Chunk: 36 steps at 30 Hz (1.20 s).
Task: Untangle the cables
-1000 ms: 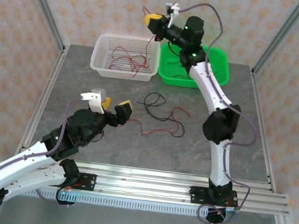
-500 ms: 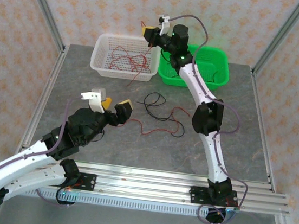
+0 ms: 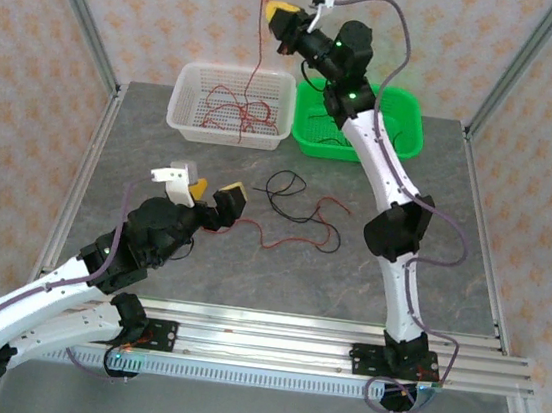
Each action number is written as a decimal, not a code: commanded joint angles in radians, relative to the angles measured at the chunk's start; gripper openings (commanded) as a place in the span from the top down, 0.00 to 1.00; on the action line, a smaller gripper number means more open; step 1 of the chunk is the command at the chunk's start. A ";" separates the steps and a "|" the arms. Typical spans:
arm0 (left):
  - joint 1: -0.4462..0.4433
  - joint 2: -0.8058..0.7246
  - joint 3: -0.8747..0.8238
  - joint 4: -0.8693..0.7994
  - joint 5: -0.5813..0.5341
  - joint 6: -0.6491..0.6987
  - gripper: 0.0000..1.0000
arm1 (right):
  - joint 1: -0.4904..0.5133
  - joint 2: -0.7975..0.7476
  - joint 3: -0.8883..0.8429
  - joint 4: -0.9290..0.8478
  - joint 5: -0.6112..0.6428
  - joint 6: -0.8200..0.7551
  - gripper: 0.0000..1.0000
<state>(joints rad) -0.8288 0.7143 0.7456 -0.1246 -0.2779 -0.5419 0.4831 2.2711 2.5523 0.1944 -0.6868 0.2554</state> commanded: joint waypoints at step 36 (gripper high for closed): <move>0.106 -0.009 0.185 -0.277 -0.214 -0.027 0.04 | 0.260 -0.736 -1.314 0.239 0.207 0.027 1.00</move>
<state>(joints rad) -0.7338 0.7132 0.8814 -0.3595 -0.4610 -0.5941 0.7551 1.6226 1.3098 0.2966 -0.5259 0.2386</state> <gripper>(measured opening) 0.960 0.050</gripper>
